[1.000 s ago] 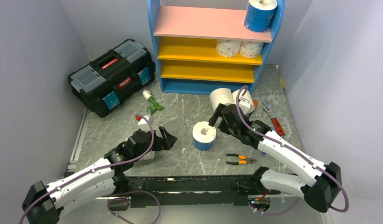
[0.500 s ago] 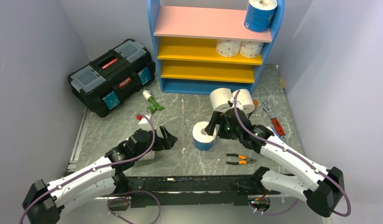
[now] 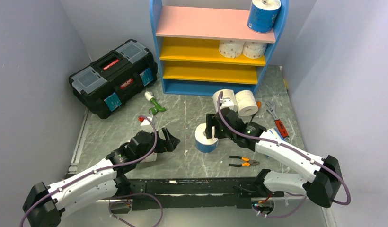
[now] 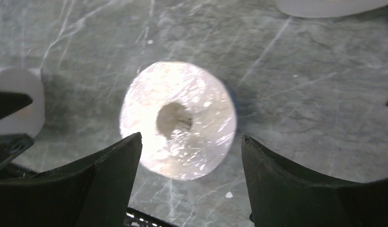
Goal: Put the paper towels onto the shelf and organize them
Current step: Move the paper towel to the center of the board, then pick up the paper towel from the center of the board.
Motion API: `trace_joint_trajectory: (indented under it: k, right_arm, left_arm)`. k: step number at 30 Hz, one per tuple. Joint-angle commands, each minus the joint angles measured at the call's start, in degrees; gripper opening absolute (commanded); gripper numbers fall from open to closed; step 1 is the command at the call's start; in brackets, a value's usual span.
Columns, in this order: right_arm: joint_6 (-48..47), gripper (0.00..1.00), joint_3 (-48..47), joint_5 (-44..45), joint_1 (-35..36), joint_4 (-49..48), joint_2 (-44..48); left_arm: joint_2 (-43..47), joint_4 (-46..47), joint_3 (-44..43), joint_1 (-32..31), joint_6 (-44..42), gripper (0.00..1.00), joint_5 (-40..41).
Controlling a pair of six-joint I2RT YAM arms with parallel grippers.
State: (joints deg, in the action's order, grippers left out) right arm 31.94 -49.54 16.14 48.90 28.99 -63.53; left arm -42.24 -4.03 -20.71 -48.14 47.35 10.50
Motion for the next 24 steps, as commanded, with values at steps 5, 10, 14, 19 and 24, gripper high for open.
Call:
trace_joint_trajectory:
  k: [5, 10, 14, 19, 24]
  right_arm:
    - [14.89, 0.83, 0.64, -8.78, -10.51, -0.13, 0.87]
    - [22.17, 0.85, -1.04, -10.21, -10.29, 3.75, -1.53]
    - [26.68, 0.82, 1.57, -10.15, -9.12, 3.20, -0.17]
    - [30.11, 0.76, 5.05, -6.78, -9.14, 4.55, 1.77]
    - [30.84, 0.71, 6.01, -6.87, -9.22, 4.57, 0.07]
  left_arm:
    - [-0.60, -0.21, -0.11, 0.04, 0.19, 0.99, -0.52]
    - [-0.69, 0.59, 0.46, 0.06, 0.46, 0.99, -0.70]
    - [-1.29, 0.62, 0.30, 0.06, 0.61, 0.99, -0.83]
    - [-1.20, 1.02, 0.62, 0.04, 0.81, 0.99, -0.95]
    - [-1.73, 0.96, 0.29, 0.02, 0.81, 1.00, -1.22]
